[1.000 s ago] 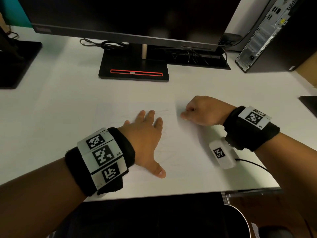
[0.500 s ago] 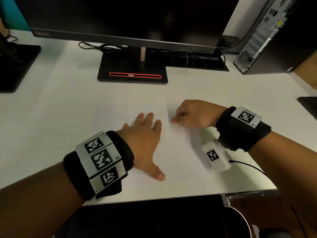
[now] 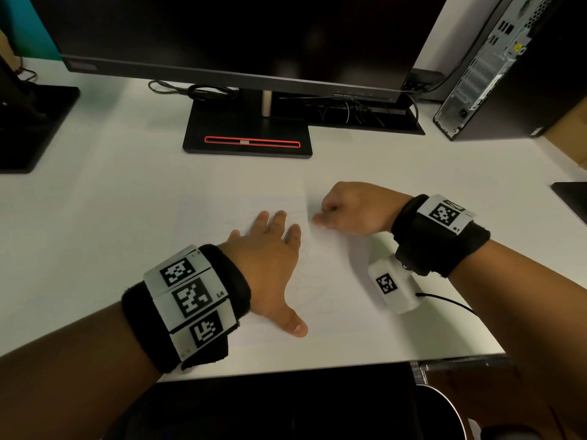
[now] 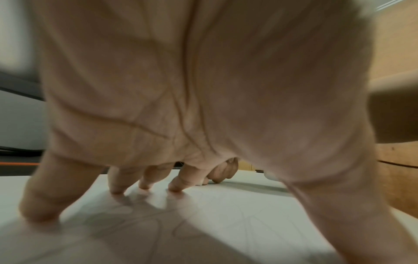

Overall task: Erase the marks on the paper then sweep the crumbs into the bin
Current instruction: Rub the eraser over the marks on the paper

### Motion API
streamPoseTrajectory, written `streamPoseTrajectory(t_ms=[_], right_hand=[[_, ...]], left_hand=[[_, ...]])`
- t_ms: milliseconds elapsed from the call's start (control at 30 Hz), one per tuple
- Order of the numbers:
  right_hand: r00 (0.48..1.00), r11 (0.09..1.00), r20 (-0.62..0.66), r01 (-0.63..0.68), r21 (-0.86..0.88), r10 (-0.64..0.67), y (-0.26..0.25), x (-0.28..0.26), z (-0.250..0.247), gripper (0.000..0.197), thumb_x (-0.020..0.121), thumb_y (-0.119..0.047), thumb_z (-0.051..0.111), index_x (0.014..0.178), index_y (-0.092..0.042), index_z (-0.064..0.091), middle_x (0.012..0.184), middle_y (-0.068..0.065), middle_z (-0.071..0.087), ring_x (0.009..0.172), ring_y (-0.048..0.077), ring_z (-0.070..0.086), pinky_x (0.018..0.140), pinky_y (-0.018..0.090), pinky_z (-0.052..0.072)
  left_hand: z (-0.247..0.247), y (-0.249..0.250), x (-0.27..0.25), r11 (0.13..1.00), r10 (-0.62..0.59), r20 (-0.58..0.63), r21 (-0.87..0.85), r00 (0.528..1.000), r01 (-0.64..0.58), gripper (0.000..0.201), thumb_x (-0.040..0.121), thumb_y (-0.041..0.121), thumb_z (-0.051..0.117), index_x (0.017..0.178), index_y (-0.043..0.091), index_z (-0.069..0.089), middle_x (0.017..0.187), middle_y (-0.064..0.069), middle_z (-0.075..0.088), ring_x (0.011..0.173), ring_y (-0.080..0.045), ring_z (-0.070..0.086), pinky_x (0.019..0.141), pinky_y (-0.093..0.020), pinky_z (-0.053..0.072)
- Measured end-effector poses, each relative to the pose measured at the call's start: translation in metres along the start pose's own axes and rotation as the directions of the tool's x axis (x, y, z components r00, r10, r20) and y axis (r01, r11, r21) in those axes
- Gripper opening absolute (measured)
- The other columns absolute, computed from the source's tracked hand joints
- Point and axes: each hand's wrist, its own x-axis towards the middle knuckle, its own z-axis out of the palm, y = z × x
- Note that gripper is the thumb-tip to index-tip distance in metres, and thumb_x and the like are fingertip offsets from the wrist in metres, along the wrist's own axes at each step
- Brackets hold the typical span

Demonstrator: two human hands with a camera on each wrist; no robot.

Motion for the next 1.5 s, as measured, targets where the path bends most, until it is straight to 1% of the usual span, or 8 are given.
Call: streamPoseTrajectory(t_ms=[200,333,467,600,733,867,1300,1500], right_hand=[[0.995,0.998,-0.085,-0.057,-0.006,0.056,-0.001,0.005,-0.006,0.047,0.102,-0.033,0.054,0.061,-0.011,0.046,0.061,0.003,0.048,0.057,0.019,0.044,0.056,0.028,0.034],[0.999,1.0,0.016,0.03,-0.009,-0.03,-0.005,0.004,-0.002,0.049,0.101,-0.037,0.055,0.059,-0.013,0.045,0.059,0.004,0.045,0.055,0.021,0.042,0.057,0.032,0.037],[0.995,0.998,-0.088,-0.058,-0.028,0.055,-0.004,0.005,-0.008,0.047,0.102,-0.034,0.053,0.062,-0.011,0.046,0.062,0.003,0.049,0.057,0.019,0.045,0.054,0.028,0.033],[0.998,0.996,0.02,0.059,-0.074,-0.058,-0.006,0.0,-0.003,0.047,0.102,-0.036,0.053,0.061,-0.012,0.046,0.062,0.004,0.045,0.058,0.018,0.04,0.058,0.031,0.035],[0.999,0.998,-0.038,-0.016,-0.06,0.014,0.009,-0.003,-0.009,0.049,0.1,-0.036,0.055,0.059,-0.014,0.041,0.06,0.003,0.044,0.058,0.019,0.041,0.06,0.034,0.036],[0.997,0.996,0.042,0.066,-0.055,-0.064,0.015,-0.018,0.0,0.046,0.101,-0.037,0.055,0.064,-0.012,0.045,0.06,0.001,0.041,0.057,0.017,0.036,0.059,0.034,0.034],[0.999,0.998,0.04,0.015,-0.06,-0.013,0.029,-0.039,0.0,0.046,0.101,-0.038,0.057,0.063,-0.014,0.046,0.058,-0.004,0.044,0.054,0.014,0.038,0.059,0.03,0.035],[0.998,0.996,-0.035,0.061,0.071,-0.059,0.022,-0.048,-0.004,0.047,0.102,-0.035,0.056,0.073,0.002,0.05,0.059,0.0,0.043,0.048,0.008,0.032,0.054,0.027,0.032]], left_hand=[[0.0,0.0,0.0,1.0,0.001,-0.004,-0.001,1.0,-0.001,0.148,0.062,0.079,0.072,0.155,0.011,-0.021,0.16,-0.012,-0.031,0.149,-0.033,-0.023,0.121,-0.058,0.012],[0.0,0.0,0.0,1.0,0.001,-0.001,0.0,1.0,-0.001,0.148,0.062,0.079,0.072,0.155,0.011,-0.022,0.16,-0.013,-0.031,0.149,-0.033,-0.023,0.121,-0.058,0.011],[0.0,0.0,-0.001,1.0,0.001,-0.001,-0.003,1.0,-0.001,0.148,0.063,0.079,0.072,0.155,0.011,-0.022,0.16,-0.012,-0.031,0.149,-0.033,-0.023,0.121,-0.058,0.011],[0.0,0.0,-0.001,1.0,-0.001,-0.01,0.005,1.0,0.001,0.148,0.062,0.08,0.072,0.155,0.011,-0.02,0.161,-0.013,-0.03,0.15,-0.034,-0.022,0.121,-0.058,0.011],[-0.001,0.0,-0.002,1.0,0.001,0.0,-0.005,1.0,-0.001,0.147,0.063,0.079,0.072,0.155,0.012,-0.021,0.16,-0.013,-0.031,0.149,-0.034,-0.023,0.121,-0.058,0.01],[-0.001,0.0,-0.001,1.0,0.003,0.001,-0.003,1.0,-0.003,0.148,0.063,0.079,0.072,0.155,0.011,-0.022,0.16,-0.013,-0.031,0.149,-0.034,-0.023,0.121,-0.058,0.011],[-0.002,0.001,-0.004,1.0,0.004,0.009,0.0,1.0,-0.004,0.148,0.063,0.079,0.073,0.154,0.012,-0.023,0.16,-0.011,-0.032,0.149,-0.032,-0.024,0.121,-0.058,0.011],[0.004,0.005,-0.013,0.999,0.036,0.017,0.02,0.999,-0.037,0.144,0.063,0.079,0.073,0.157,0.017,-0.019,0.162,-0.004,-0.029,0.15,-0.029,-0.024,0.122,-0.055,0.014]])
